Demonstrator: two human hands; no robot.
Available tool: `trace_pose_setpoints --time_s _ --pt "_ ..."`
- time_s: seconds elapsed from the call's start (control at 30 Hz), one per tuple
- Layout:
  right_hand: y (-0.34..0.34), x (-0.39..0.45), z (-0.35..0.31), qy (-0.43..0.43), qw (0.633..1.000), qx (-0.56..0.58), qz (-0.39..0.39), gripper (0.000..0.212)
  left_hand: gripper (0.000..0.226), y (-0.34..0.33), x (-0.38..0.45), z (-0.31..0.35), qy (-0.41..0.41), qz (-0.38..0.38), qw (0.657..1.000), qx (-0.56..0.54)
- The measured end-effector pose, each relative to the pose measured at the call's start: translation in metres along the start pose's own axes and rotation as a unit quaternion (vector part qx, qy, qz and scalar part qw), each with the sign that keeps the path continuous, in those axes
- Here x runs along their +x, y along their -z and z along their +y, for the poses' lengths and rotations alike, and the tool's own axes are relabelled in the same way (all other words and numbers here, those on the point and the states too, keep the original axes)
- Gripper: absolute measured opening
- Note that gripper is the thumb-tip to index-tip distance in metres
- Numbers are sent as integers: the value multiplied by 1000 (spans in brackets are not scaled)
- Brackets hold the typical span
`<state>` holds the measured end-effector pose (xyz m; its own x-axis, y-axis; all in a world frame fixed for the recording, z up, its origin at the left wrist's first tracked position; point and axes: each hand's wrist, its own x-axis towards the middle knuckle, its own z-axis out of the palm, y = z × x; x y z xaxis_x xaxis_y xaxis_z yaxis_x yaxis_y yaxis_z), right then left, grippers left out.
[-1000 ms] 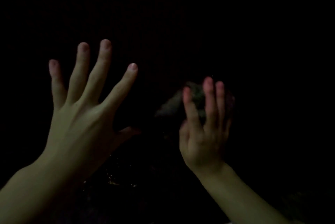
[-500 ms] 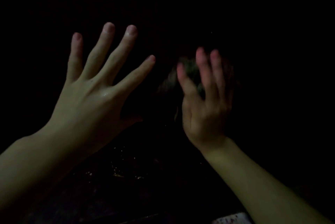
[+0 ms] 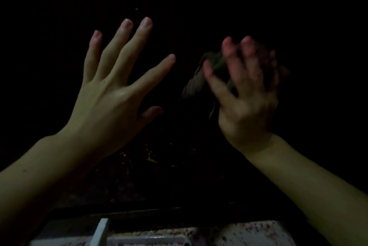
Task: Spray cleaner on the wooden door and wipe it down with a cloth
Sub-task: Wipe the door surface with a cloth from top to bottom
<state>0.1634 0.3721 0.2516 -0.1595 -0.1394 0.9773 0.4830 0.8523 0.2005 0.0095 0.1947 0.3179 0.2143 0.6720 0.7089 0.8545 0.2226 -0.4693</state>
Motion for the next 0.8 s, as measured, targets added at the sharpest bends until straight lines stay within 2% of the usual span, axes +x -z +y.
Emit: trace_pose_setpoints --time_s 0.07,0.13,0.2,0.27,0.4,0.47,0.53,0.57,0.63,0.7,0.73,0.8 --pt "-4 -44 -23 82 994 22 -76 44 84 -2 -15 -5 26 7 1000 7" --pt "-2 -88 -38 201 964 35 -172 41 84 -3 -28 -10 49 6 999 6" --pt "0 -103 -39 268 937 51 -219 35 81 -4 -40 -15 70 3 998 -3" --pt "0 -84 -36 253 944 65 -201 33 78 -4 -52 -20 84 -6 996 -12" --pt "-12 1 -39 105 992 47 -59 36 75 -5 -72 -32 105 -12 994 -19" --pt "-18 9 -50 89 995 32 -32 35 76 -7 -82 -37 116 -13 993 -20" --pt "-21 -26 -67 156 982 59 -87 35 80 -9 -95 -41 126 -20 992 -14" --pt "-21 -54 -75 214 964 73 -143 35 82 -10 -101 -44 123 -27 992 -10" --pt "-18 -101 -85 335 904 77 -256 36 84 -11 -110 -49 110 -38 993 -2" --pt "-17 -118 -89 388 867 83 -301 35 84 -12 -116 -54 97 -43 994 6" --pt "-19 -114 -91 386 869 93 -296 33 83 -12 -118 -57 90 -45 995 7" --pt "-22 -83 -94 336 902 115 -244 36 83 -12 -125 -62 86 -48 995 8"
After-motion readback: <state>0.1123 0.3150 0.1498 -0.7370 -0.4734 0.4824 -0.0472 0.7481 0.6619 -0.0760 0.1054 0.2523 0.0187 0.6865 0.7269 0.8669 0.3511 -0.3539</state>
